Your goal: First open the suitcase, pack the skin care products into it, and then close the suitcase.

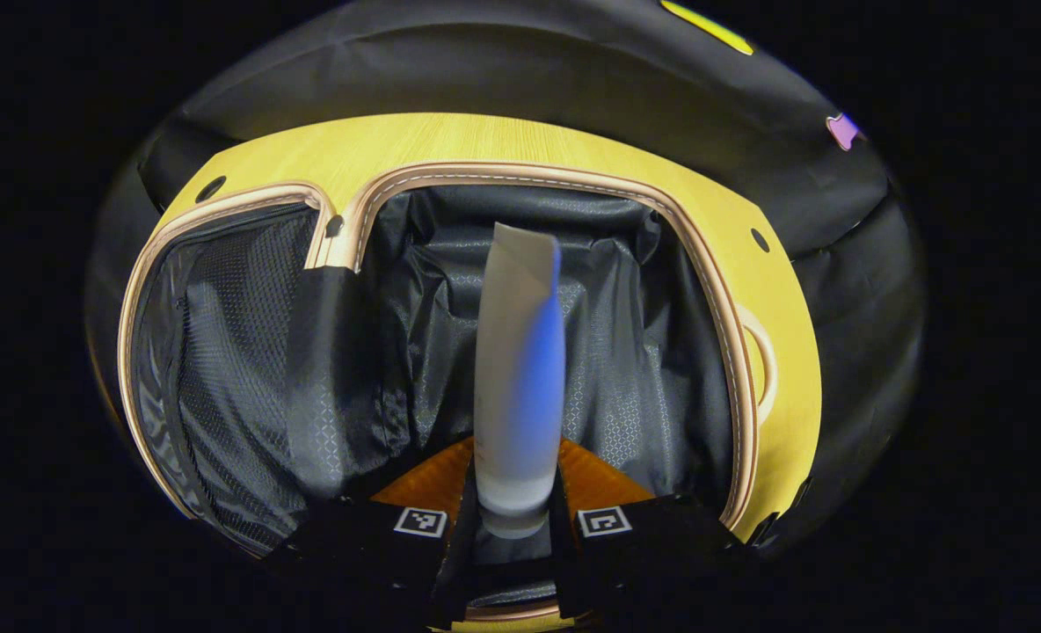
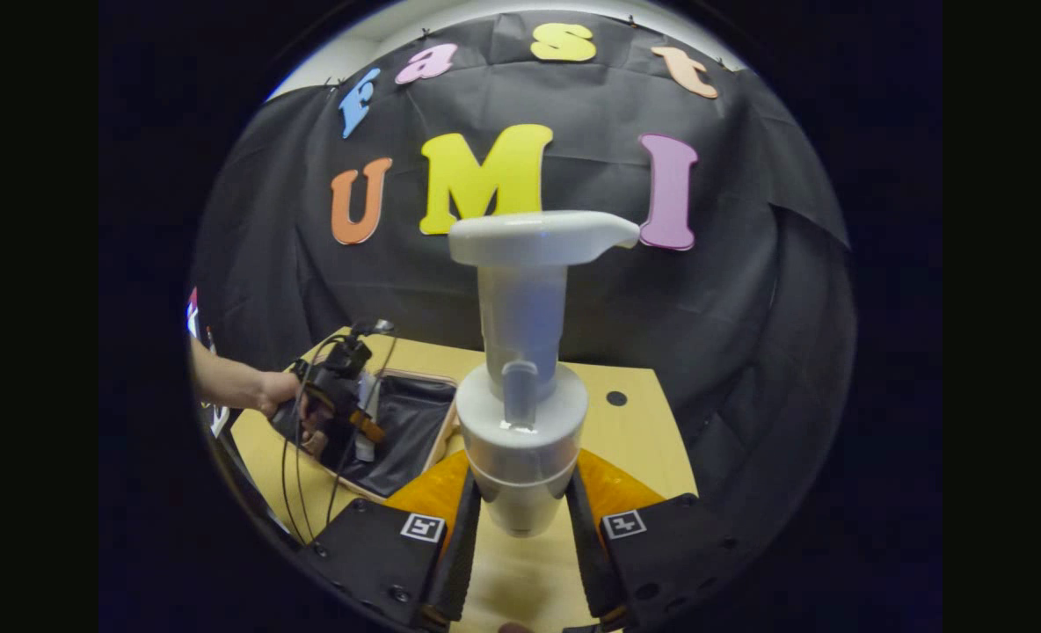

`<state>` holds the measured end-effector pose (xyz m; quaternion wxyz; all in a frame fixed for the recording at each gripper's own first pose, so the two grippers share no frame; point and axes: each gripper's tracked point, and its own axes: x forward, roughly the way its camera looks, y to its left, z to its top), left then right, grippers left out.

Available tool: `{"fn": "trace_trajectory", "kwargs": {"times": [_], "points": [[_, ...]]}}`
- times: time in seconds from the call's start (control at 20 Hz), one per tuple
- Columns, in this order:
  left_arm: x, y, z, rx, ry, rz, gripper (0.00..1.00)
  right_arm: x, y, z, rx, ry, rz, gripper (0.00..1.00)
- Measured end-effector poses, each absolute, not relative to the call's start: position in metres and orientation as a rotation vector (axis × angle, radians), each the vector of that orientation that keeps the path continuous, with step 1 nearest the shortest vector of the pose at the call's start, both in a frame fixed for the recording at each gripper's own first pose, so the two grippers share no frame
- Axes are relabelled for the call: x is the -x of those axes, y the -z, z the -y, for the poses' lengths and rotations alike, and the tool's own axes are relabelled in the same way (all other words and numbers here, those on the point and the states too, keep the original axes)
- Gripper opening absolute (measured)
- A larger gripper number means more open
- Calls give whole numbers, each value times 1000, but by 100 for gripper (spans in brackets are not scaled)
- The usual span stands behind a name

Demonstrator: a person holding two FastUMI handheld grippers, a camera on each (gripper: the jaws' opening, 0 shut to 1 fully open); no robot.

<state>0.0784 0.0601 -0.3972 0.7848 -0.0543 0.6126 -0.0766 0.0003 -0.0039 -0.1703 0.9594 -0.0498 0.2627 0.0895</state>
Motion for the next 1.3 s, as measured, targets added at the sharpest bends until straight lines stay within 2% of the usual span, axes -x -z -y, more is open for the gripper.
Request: {"fn": "trace_trajectory", "kwargs": {"times": [0.2,0.25,0.3,0.4,0.45,0.5,0.7,0.75,0.8,0.9,0.95,1.0,1.2,1.3], "points": [[-73,403,-61,113,152,-1371,40,-15,183,-51,122,-297,-581,48],[-72,402,-58,113,169,-1373,50,-19,189,-63,136,-325,-594,46],[-70,400,-58,112,170,-1371,53,-23,195,-77,135,-352,-612,48],[-67,386,-59,123,162,-1354,46,-32,204,-102,117,-403,-646,48],[-66,375,-59,133,166,-1317,53,-36,209,-112,121,-423,-666,48],[-66,360,-62,142,169,-1261,66,-41,213,-121,122,-442,-678,46],[-55,283,-99,126,133,-943,69,-58,239,-161,107,-512,-755,48],[-47,263,-115,84,103,-879,72,-63,249,-169,110,-523,-780,48],[-36,247,-126,63,88,-821,89,-64,260,-178,117,-535,-811,48],[-5,230,-149,54,37,-754,90,-67,288,-195,100,-556,-888,48],[10,220,-159,70,16,-739,100,-68,303,-204,82,-558,-933,48],[26,218,-170,94,-6,-735,90,-71,319,-211,62,-557,-982,48],[81,226,-199,222,-84,-752,90,-80,381,-217,-17,-447,-1176,48],[101,227,-219,273,-134,-771,91,-83,399,-211,-57,-372,-1259,43]]}}
